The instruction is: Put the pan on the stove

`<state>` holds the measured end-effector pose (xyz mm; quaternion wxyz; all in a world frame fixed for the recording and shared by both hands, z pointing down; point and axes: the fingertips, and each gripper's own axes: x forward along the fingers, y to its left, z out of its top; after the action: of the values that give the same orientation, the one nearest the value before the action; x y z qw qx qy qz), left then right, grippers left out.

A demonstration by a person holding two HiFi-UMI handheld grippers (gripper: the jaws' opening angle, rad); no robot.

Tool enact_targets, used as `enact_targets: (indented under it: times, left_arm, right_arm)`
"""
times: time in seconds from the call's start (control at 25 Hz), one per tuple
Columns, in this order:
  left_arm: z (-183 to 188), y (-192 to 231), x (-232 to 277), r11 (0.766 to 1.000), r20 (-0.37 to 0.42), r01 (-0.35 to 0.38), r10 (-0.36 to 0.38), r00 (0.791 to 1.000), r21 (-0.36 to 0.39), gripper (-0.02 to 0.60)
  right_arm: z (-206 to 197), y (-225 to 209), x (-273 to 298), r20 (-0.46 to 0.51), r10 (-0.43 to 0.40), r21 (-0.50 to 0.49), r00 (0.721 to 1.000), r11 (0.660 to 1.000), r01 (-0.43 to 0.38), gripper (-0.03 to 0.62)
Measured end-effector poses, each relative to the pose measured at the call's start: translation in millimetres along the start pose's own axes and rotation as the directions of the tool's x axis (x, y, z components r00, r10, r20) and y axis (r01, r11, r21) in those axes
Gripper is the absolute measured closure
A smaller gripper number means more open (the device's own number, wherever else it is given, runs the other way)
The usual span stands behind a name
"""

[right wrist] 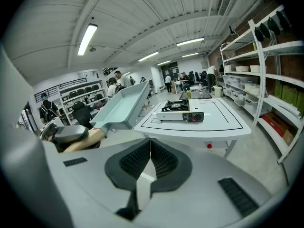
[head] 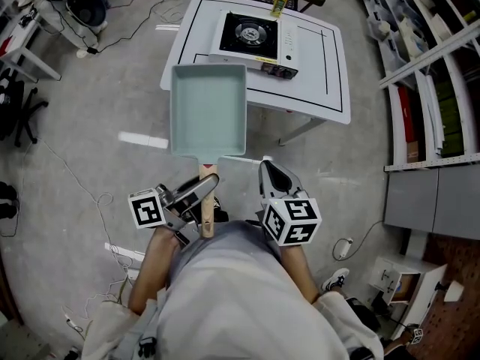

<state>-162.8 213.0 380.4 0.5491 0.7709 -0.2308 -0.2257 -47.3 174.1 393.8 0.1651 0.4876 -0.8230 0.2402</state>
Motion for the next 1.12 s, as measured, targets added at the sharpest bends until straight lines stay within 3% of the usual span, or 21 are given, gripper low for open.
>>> enact_targets:
  times: [0.68,1.12]
  left_arm:
    - [49.4,18.5,8.1,0.999,-0.005,0.025,-0.025,1.0,-0.04,0.431]
    - [83.2,33.5,49.5,0.999,0.009,0.02,-0.02,1.0,-0.046,0.431]
  right_arm:
    - [19.1,-3.9,36.9,-0.006,-0.057,0.023,0.998,0.998,0.057,0.583]
    - [48.9,-31.9,76.8,0.011,-0.029,0.019,1.0,0.999,0.029,0.583]
